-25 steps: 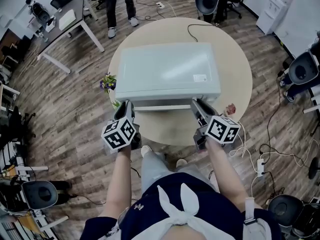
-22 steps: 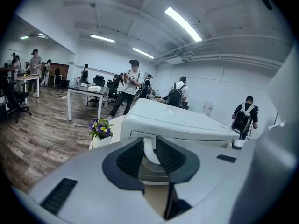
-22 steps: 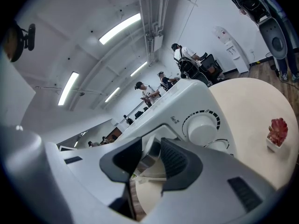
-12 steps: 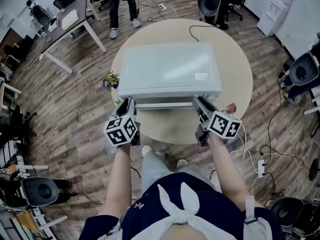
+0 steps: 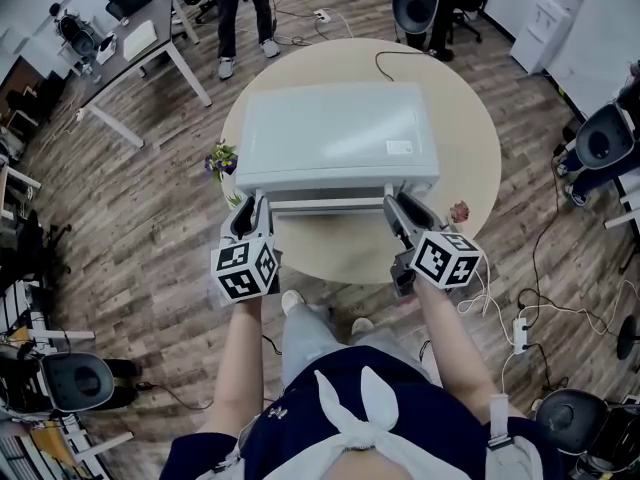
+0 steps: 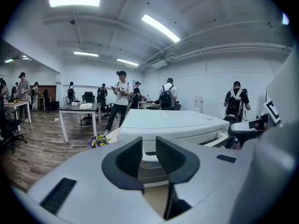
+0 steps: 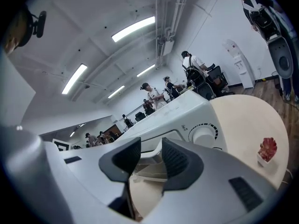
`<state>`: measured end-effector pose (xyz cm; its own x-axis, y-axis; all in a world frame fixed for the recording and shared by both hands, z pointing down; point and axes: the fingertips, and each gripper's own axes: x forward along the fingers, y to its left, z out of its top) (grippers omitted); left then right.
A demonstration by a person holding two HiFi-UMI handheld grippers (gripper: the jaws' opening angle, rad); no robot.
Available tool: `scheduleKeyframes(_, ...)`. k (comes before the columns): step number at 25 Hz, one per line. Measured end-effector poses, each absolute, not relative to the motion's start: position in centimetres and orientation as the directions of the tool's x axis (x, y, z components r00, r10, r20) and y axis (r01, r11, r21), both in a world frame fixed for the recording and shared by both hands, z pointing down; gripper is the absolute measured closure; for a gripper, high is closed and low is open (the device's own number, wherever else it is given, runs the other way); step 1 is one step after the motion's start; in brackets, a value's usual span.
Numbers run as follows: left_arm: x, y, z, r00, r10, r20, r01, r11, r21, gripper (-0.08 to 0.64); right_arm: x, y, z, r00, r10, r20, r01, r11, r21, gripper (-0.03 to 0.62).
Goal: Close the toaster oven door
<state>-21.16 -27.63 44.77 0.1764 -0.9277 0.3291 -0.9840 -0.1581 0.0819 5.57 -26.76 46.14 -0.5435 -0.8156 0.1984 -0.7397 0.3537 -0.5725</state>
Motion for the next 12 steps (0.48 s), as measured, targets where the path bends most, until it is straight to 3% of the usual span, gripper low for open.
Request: scheduleKeyframes(12,-17.6,-23.0,42.6,0.236,-0.938,0.252,-0.972,-0.228,0.06,0.5,3.7,-22.6,44.6,-0.548,-0.819,0.17,-0.787,0.437,-0.435,0.524)
